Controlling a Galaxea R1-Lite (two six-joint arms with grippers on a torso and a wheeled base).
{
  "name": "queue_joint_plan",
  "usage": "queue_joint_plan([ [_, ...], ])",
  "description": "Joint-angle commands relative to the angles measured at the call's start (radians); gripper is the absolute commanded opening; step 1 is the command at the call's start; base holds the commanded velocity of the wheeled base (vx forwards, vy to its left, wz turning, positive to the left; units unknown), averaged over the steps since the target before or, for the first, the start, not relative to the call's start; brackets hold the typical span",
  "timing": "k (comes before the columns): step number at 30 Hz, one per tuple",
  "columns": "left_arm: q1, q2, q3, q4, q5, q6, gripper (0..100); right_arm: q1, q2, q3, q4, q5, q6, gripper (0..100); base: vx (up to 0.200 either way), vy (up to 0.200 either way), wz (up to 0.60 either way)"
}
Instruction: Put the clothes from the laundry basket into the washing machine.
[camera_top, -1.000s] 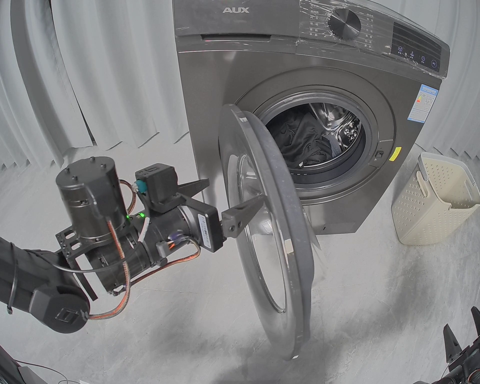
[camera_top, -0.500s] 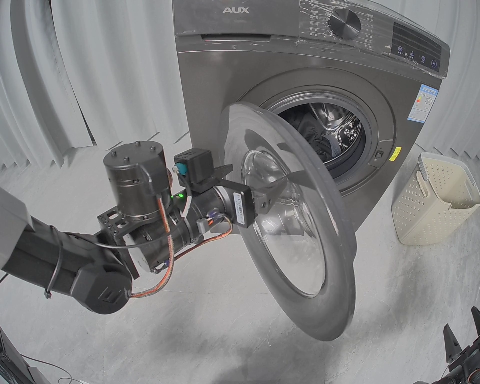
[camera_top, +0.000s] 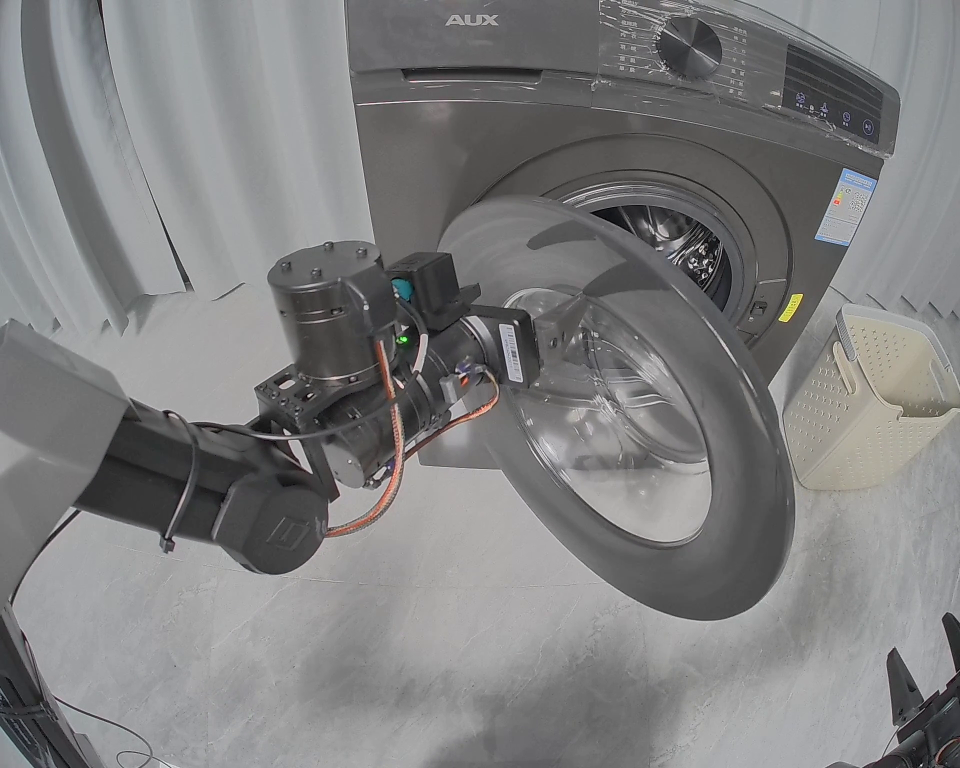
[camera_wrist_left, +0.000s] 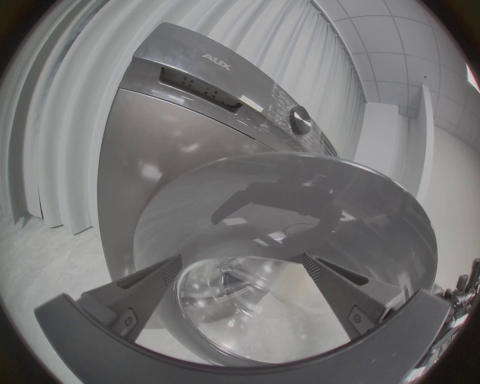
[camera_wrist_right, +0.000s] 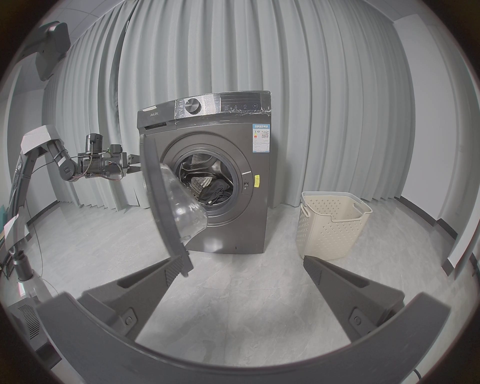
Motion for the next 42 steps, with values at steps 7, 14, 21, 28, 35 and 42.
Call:
queue_joint_plan([
  [7, 0.014, 0.162, -0.226, 0.019, 0.103, -0.027, 100, 0.001, -0.013, 0.018, 0.000, 0.000, 0.000, 100, 0.000, 0.000, 0.00],
  [14, 0.034, 0.208, -0.329, 0.036, 0.137, -0.034, 100, 0.001, -0.013, 0.018, 0.000, 0.002, 0.000, 100, 0.000, 0.000, 0.00],
  [21, 0.033, 0.193, -0.307, 0.043, 0.152, -0.088, 100, 0.001, -0.013, 0.018, 0.000, 0.000, 0.000, 100, 0.000, 0.000, 0.00],
  [28, 0.008, -0.011, -0.011, 0.030, 0.151, -0.088, 100, 0.001, -0.013, 0.018, 0.000, 0.002, 0.000, 100, 0.000, 0.000, 0.00],
  [35, -0.027, -0.393, 0.458, 0.036, 0.093, -0.077, 100, 0.001, -0.013, 0.018, 0.000, 0.002, 0.000, 100, 0.000, 0.000, 0.00],
  [42, -0.010, -0.706, 0.777, 0.042, 0.094, -0.033, 100, 0.001, -0.013, 0.018, 0.000, 0.002, 0.000, 100, 0.000, 0.000, 0.00],
])
